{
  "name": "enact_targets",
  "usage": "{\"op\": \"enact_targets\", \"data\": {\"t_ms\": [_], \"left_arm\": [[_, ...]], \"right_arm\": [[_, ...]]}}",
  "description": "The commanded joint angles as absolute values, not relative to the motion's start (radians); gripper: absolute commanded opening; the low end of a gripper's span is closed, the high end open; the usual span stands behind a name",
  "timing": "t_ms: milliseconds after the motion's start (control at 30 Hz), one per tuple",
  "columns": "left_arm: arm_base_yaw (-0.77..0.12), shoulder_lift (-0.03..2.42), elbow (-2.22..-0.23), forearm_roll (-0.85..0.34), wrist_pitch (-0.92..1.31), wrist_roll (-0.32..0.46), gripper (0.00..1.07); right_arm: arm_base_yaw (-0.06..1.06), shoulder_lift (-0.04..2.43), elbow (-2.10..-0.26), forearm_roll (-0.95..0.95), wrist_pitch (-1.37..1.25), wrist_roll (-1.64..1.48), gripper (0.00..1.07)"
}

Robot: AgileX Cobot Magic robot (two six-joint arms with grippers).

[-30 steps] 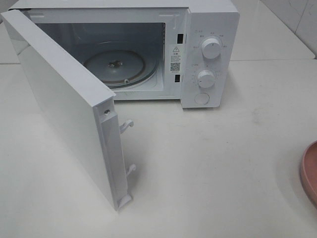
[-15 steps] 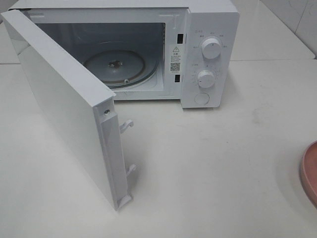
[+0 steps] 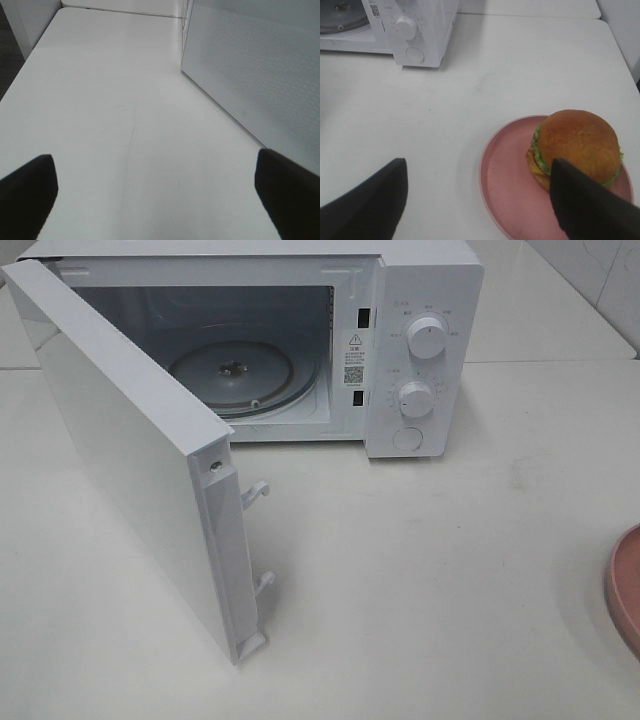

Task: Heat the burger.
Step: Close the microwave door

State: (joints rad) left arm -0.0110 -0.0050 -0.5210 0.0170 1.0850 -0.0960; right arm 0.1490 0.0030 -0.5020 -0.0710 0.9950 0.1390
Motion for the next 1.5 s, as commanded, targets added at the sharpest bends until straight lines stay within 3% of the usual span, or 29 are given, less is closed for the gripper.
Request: {"op": "enact_targets", "data": {"t_ms": [33, 1500], "left_arm": [[-0.011, -0.02, -0.519, 0.016, 1.072, -0.101, 1.0], [-0.011, -0.018, -0.519, 0.012, 1.072, -0.101, 1.0]], "right_arm": [[0.145, -0.032, -0.498, -0.061, 0.996, 0.113, 0.76], [0.145, -0.032, -0.498, -0.053, 0.996, 0.101, 0.75]]}}
